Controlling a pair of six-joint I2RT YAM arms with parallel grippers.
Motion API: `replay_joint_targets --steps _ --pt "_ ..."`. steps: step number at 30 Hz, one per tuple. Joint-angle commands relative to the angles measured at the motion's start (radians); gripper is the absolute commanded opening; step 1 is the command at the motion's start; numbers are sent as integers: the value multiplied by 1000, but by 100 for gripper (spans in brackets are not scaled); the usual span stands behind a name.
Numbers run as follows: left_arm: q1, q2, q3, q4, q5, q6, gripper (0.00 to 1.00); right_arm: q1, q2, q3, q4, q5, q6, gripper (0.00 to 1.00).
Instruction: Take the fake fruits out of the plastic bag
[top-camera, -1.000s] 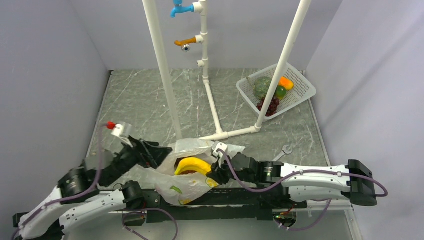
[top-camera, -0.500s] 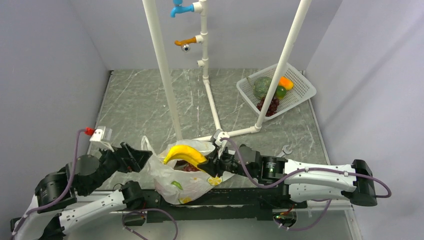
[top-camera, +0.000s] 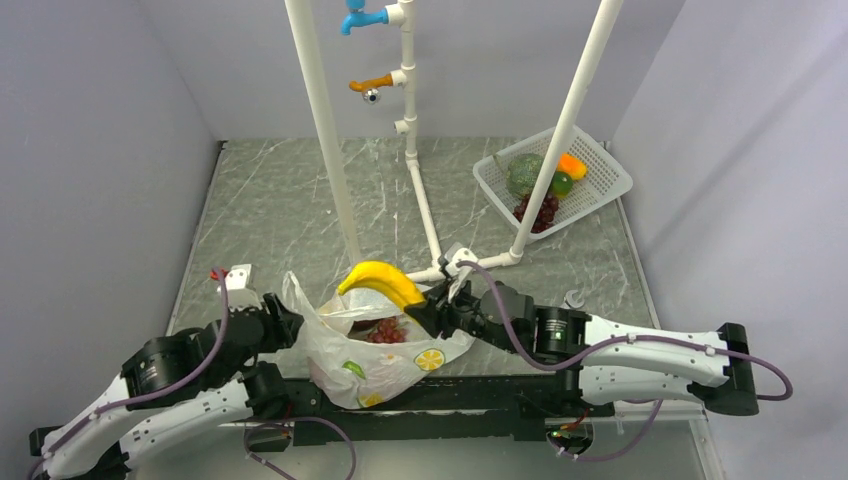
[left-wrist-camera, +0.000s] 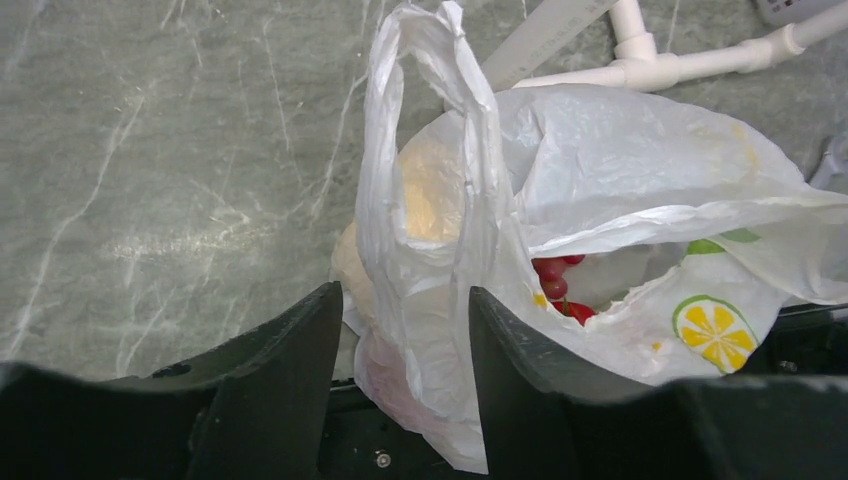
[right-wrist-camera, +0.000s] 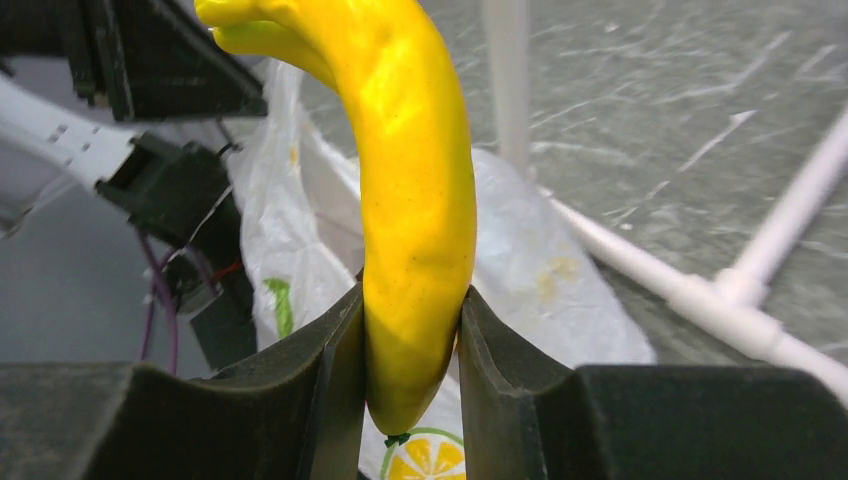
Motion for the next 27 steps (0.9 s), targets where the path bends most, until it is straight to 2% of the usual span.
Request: replay_joint_targets --steps 1,6,9,10,15,17,22,27 --pt "0 84 18 38 -29 9 49 -15 -70 94 -73 210 -33 0" --pt "0 153 -8 121 17 93 33 -107 -78 161 -239 405 -23 0" --pt "-1 195 -3 133 33 117 15 -226 -94 171 -305 398 -10 0" --pt "-1 204 1 126 33 115 12 -268 -95 169 -312 386 -12 0" --pt "0 193 -13 165 74 155 4 -452 -27 182 -351 297 0 0" --pt "0 180 -17 172 81 160 0 -484 22 187 -333 294 -5 0" --pt "0 144 -25 188 96 169 0 -509 289 293 -336 561 62 0" --pt "-6 114 -29 184 86 159 0 -574 544 489 -344 630 157 0"
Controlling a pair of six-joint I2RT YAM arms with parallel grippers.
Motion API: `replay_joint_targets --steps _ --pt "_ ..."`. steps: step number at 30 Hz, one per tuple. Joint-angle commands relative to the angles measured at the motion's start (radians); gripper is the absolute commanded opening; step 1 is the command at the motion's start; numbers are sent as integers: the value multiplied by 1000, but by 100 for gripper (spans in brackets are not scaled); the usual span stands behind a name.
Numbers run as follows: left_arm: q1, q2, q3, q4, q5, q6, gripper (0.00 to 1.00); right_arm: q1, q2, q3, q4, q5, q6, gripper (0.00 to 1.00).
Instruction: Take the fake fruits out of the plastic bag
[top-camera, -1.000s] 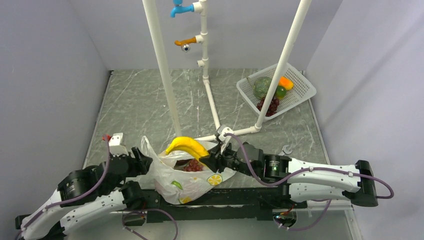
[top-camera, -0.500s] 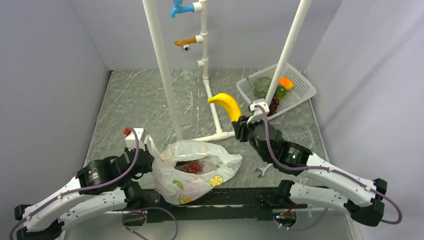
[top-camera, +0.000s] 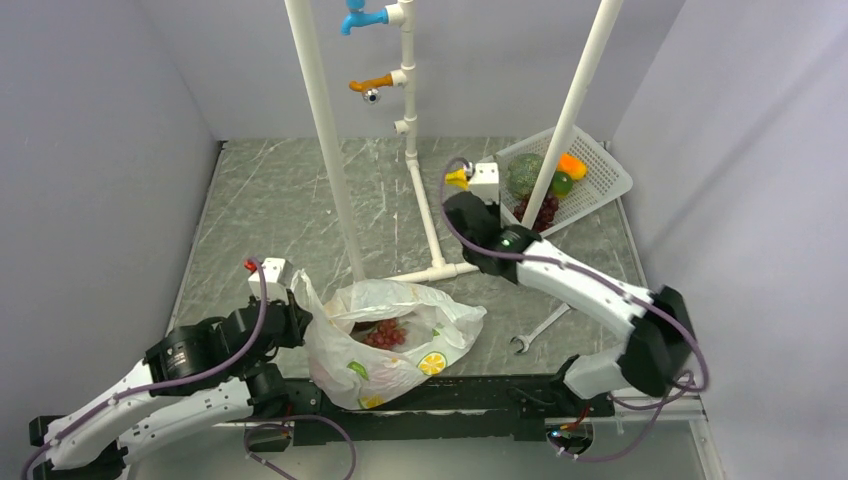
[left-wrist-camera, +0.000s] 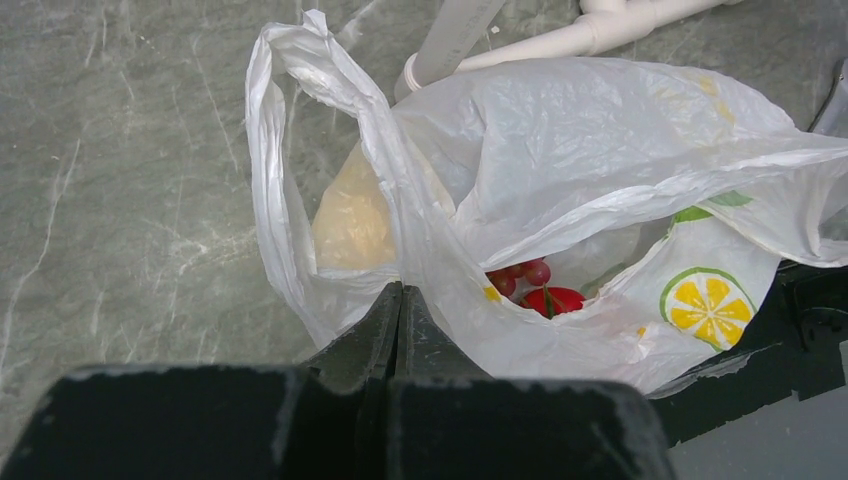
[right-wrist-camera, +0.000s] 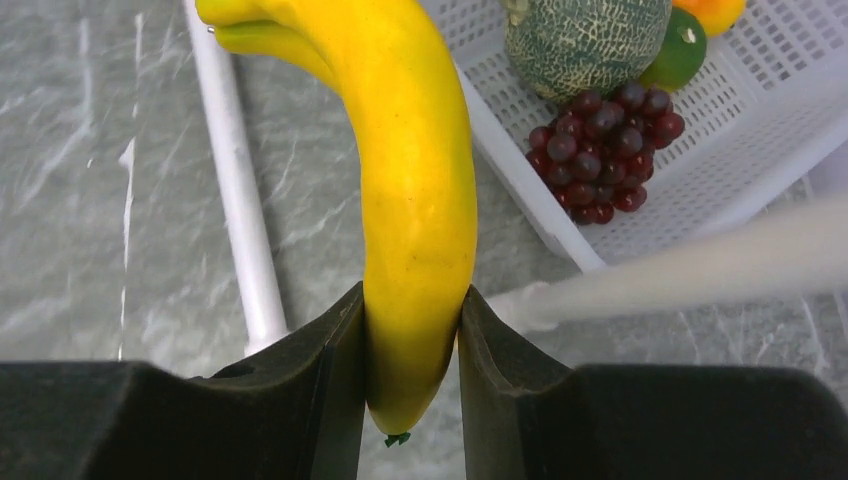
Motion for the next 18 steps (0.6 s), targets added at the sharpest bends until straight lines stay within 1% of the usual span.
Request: replay_joint_targets --steps 1,3,6,8,10,11,12,14,16,18 --pt "-8 -24 -4 28 4 7 0 -64 180 186 11 145 91 0" --pt "-12 -28 -6 27 0 2 0 -98 277 301 -34 193 115 0" --pt "-17 -19 -4 19 -10 -8 0 -167 421 482 -205 261 262 0" --pt "-19 -7 -1 14 -14 -11 0 -192 511 585 -285 291 327 0" --pt "-20 4 3 9 -15 -12 0 -200 578 681 -364 266 332 0" --pt "-22 5 6 5 -14 -15 0 -200 591 704 -378 222 311 0" --pt "-23 8 8 1 -14 -16 0 -199 579 692 -353 159 269 0" --pt "-25 1 10 -2 -16 -18 0 -199 500 580 -225 18 156 0" --pt "-27 -10 9 1 -16 -17 0 -195 366 423 -94 -96 69 0" --pt "-29 -28 6 5 -12 -16 0 -182 210 264 20 -200 16 0"
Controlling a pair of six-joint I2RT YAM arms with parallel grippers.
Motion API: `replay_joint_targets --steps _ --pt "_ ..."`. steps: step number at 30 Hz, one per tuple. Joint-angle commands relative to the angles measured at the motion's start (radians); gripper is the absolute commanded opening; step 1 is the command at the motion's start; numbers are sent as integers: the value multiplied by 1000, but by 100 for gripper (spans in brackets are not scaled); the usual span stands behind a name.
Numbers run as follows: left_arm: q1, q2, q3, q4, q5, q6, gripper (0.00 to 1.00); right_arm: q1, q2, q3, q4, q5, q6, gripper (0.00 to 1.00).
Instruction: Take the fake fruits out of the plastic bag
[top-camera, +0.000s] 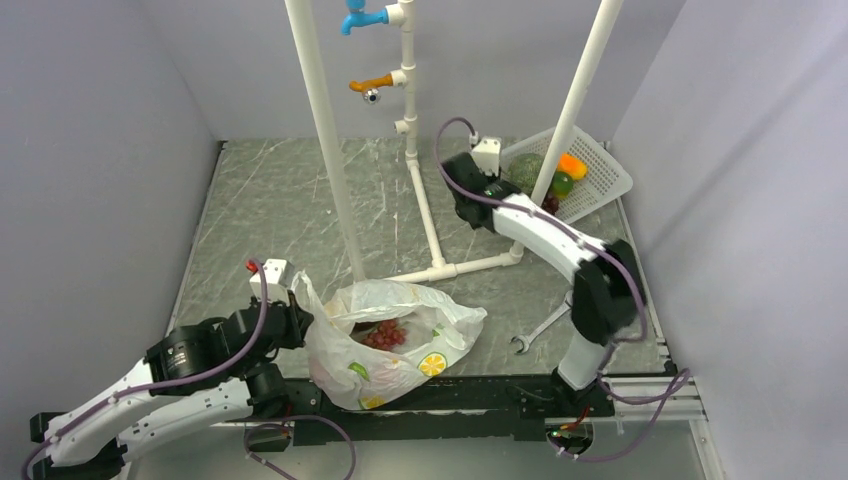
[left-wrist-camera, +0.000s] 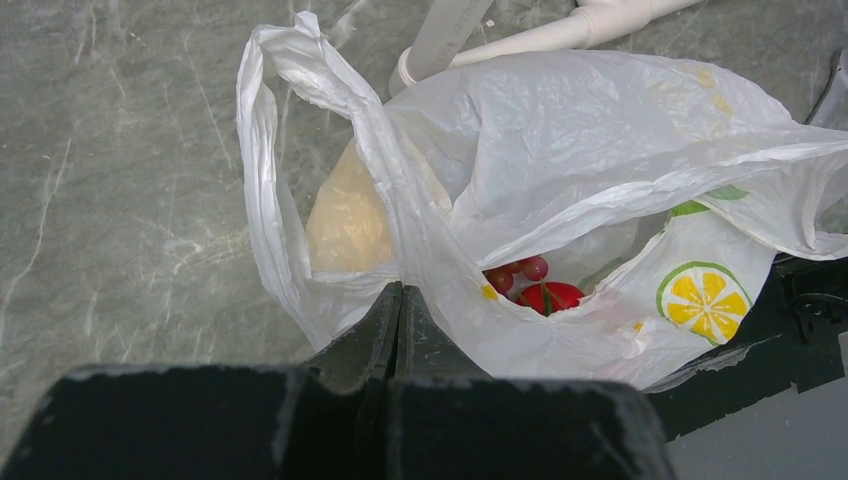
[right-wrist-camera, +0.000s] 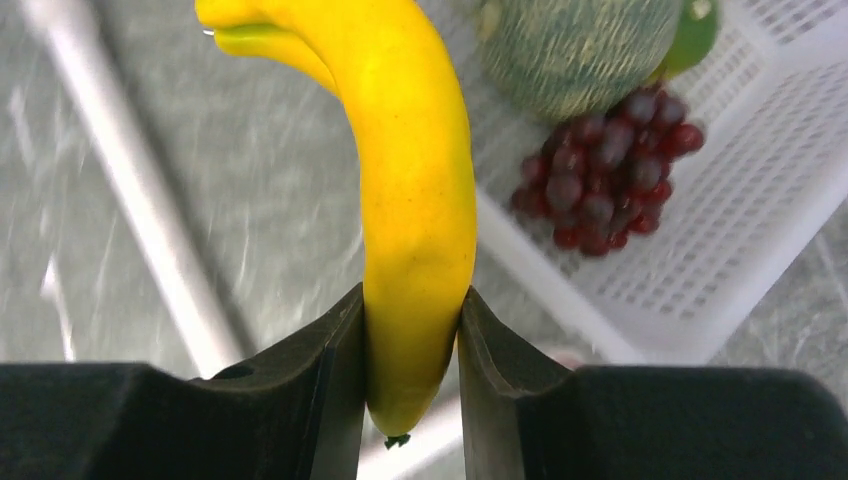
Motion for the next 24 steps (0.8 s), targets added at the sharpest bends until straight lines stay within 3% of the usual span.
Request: replay_joint_targets --steps 1,6,11,19,24 --pt "-9 -31 9 9 -9 -1 0 32 -359 -276 235 -254 -149 0" --pt "-12 -60 1 23 -9 10 0 49 -793 -698 562 -463 -255 0" --pt "-15 -60 0 28 -3 16 0 48 -1168 -932 730 -374 -259 0" --pt "-20 -49 0 28 1 17 0 43 -1201 -877 822 -14 -294 0" --pt "-25 -46 2 22 -4 10 0 40 -1222 -868 965 -8 -380 0"
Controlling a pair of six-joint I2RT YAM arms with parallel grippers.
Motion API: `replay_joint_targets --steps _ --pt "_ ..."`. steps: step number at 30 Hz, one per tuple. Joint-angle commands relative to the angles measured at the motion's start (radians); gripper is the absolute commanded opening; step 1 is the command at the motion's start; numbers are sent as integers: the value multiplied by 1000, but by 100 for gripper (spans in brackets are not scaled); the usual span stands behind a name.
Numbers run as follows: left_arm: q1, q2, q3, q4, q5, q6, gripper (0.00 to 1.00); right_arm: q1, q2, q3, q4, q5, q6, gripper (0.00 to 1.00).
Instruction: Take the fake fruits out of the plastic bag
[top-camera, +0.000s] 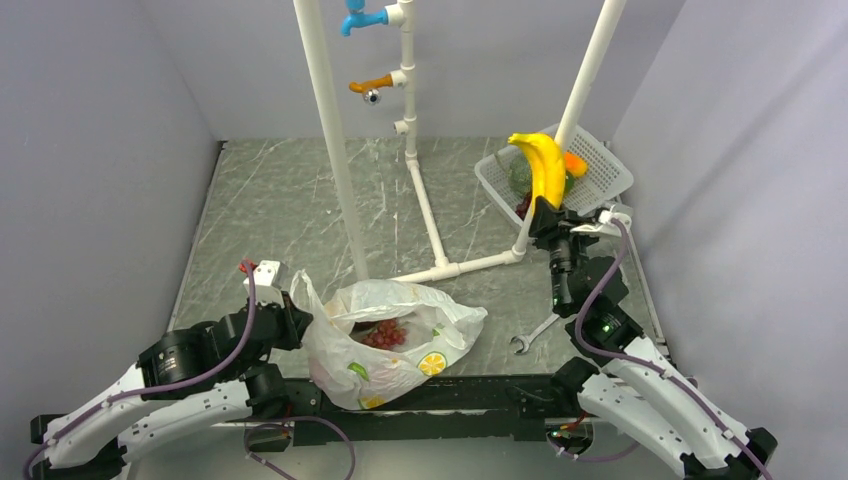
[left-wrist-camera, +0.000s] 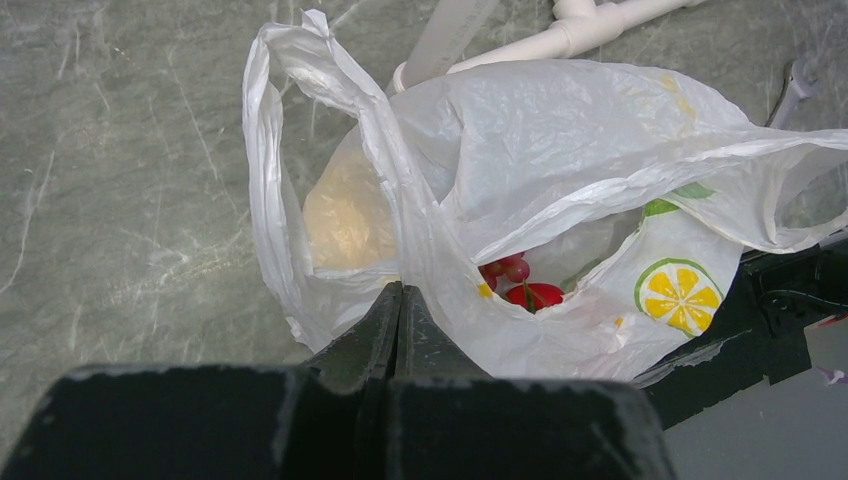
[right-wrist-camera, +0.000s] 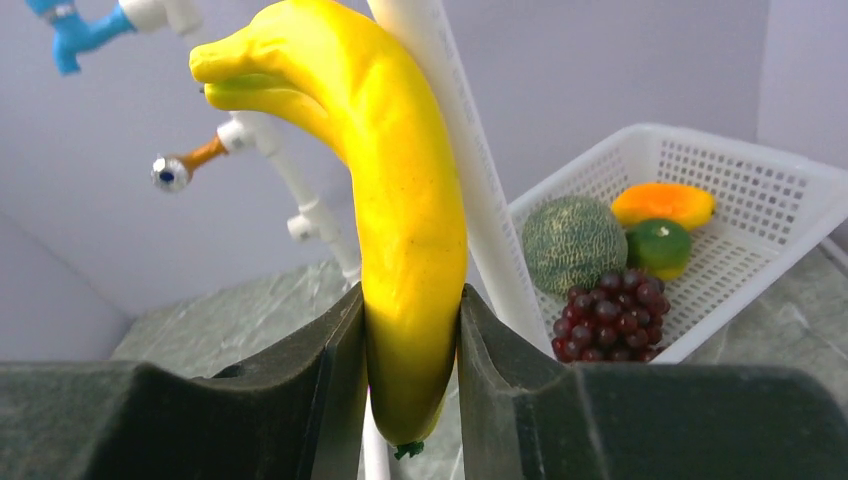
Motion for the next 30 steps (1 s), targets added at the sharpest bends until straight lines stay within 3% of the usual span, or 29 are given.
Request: replay_joint_targets --steps 1,6,11,13,15,19,21,25,30 --pt "-9 6 3 12 -6 2 0 -12 -8 61 196 139 -89 0" --pt "-12 7 3 11 -8 0 0 -11 15 158 153 22 -120 0" --pt "-16 0 4 8 -11 -3 0 -12 28 214 177 52 -173 0" --pt "-17 -4 3 8 -12 -4 0 -12 49 247 186 146 -193 0" --pt "-20 -8 3 8 -13 -5 0 -12 77 265 227 336 -183 0" --pt "-23 -8 3 7 -17 -9 0 -45 133 217 491 554 -337 0" --pt "-25 -3 3 6 -17 -8 0 -109 202 260 393 626 -233 0" --pt "-29 7 6 -1 -18 -12 0 -225 256 381 -127 572 258 0" --pt "-35 7 8 -5 -23 -15 0 -236 238 338 -42 298 181 0"
